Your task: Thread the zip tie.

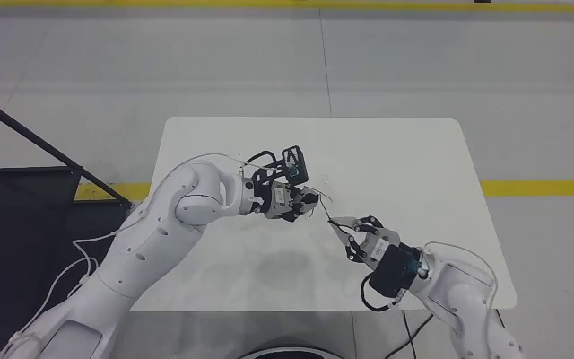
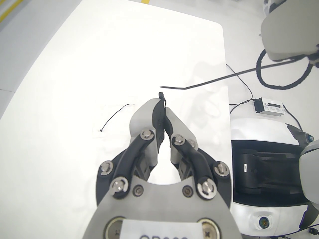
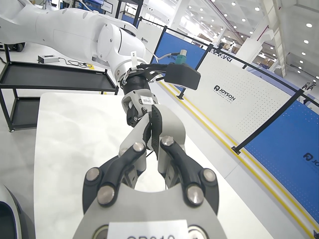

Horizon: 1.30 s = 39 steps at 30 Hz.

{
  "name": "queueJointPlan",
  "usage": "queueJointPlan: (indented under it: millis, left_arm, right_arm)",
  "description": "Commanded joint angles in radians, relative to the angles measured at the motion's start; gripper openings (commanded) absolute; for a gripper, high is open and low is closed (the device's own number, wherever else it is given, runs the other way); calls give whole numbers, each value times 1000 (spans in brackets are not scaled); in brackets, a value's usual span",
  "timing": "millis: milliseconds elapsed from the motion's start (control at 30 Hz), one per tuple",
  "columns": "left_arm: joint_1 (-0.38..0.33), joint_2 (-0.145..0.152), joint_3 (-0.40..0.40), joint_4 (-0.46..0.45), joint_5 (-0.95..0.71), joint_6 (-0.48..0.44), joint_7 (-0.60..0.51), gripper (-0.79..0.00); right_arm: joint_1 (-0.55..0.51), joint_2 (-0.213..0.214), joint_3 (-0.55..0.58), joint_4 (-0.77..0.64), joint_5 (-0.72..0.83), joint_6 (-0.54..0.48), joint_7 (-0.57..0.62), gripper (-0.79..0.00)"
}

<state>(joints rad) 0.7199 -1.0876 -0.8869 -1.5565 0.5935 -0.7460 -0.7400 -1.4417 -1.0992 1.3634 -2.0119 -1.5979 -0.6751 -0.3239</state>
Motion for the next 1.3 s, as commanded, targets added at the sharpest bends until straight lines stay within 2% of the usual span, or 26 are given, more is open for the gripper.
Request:
queueJointPlan:
  millis: [0, 1267]
  left_arm:
    - [0, 0, 0, 0, 0, 0, 0, -785]
    - [0, 0, 0, 0, 0, 0, 0, -785]
  right_arm:
    - [2, 1, -1, 0, -3, -4, 7, -785]
    - [1, 18, -15, -6, -14, -5, -4, -785]
